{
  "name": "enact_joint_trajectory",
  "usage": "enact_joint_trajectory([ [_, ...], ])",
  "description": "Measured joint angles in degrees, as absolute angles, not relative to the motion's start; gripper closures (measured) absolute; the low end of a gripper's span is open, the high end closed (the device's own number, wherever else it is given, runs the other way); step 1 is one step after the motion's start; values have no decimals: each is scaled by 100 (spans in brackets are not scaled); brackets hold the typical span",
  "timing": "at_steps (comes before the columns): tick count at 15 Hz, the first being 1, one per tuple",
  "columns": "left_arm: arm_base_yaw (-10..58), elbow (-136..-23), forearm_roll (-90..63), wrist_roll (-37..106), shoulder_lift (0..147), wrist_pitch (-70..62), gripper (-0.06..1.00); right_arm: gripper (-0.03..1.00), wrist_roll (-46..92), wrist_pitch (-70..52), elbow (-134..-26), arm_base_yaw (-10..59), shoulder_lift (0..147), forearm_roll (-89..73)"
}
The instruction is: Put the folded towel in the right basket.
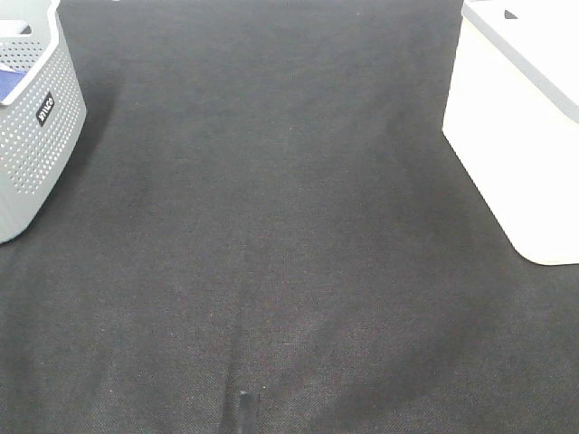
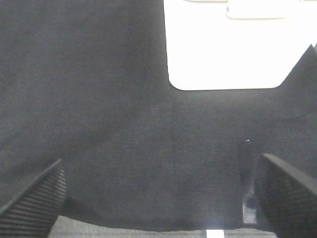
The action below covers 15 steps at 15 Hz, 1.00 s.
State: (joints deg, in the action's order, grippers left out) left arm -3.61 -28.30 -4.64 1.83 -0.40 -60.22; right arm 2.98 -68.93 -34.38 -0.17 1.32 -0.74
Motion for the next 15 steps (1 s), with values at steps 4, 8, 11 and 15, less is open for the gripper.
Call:
enact_joint_trajectory([
  [4,-361,-2830,-464,183,-40,-6022,-5,-2,149,-6331,-2802,-17,-23,-74],
  [8,-361,-2830,-464,183,-40,-6022,-5,-2,143,-6331,-2641,-17,-23,-92],
  [11,-361,-2830,-464,183,-40,-6022,-5,-2,143,-6331,-2641,-17,-23,-97],
  [15,-361,-2830,-464,183,-40,-6022,-5,-2,143,-6331,-2641,-17,-23,-120],
])
